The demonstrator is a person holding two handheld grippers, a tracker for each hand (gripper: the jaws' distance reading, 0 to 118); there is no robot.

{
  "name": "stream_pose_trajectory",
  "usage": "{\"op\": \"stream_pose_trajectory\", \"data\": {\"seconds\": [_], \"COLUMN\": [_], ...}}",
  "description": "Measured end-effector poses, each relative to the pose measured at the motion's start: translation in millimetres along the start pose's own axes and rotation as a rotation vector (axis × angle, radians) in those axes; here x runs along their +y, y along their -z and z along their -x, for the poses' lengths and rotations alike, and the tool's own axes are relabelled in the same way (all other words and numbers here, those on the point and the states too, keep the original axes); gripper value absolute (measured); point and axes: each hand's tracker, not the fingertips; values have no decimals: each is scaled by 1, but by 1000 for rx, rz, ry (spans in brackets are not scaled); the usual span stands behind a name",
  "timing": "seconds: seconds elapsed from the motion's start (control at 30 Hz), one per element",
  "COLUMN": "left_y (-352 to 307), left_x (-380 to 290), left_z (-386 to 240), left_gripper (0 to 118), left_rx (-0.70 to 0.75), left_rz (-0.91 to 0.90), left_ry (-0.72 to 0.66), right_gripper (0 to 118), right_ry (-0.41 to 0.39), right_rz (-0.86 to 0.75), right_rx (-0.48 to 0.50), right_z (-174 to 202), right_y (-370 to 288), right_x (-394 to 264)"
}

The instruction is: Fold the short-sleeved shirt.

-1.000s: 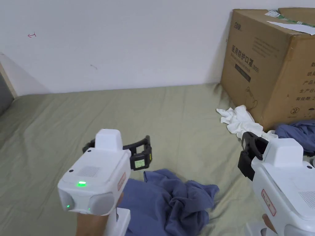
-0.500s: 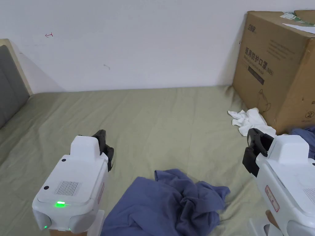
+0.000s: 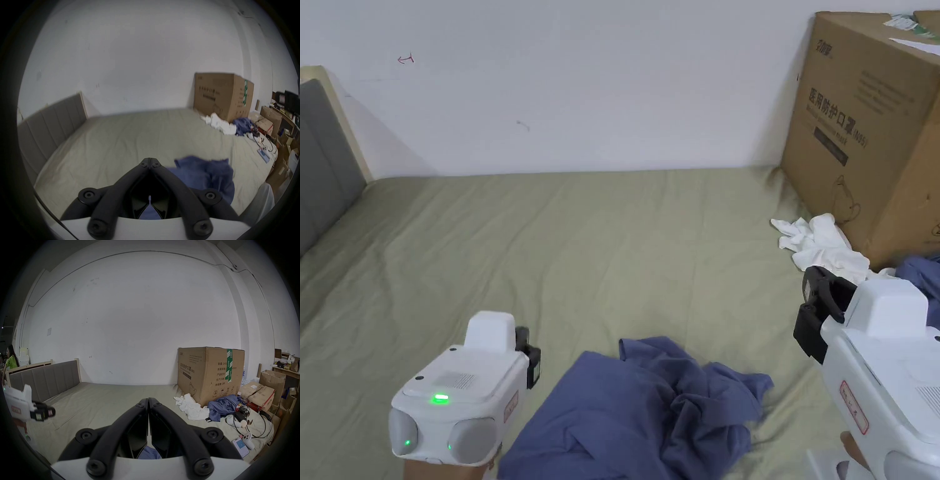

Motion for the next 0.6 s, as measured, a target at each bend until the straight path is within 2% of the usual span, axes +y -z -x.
{"op": "stream_pose_trajectory", "data": {"seconds": [0.13,0.3,0.37,0.5,0.53,0.6], "left_y": [26,50,56,65,67,72], "left_x": [-43,-91,-108,-129,-133,-138], "left_z": [11,20,25,31,31,32], "left_gripper": [0,0,13,82,91,94], "left_rx": [-47,-8,-16,30,50,79], "left_rz": [183,377,414,507,510,548], "left_ry": [-56,-67,-98,-129,-139,-145], "right_gripper": [0,0,0,0,0,0], "right_ry": [-4,-18,-14,-13,-13,-14], "right_rz": [20,39,49,68,72,81], "right_rx": [5,10,14,23,26,32], "right_z": [3,-2,-7,-3,-3,-3], "right_y": [2,8,11,15,16,18], "right_x": [-4,-13,-18,-21,-22,-26]}}
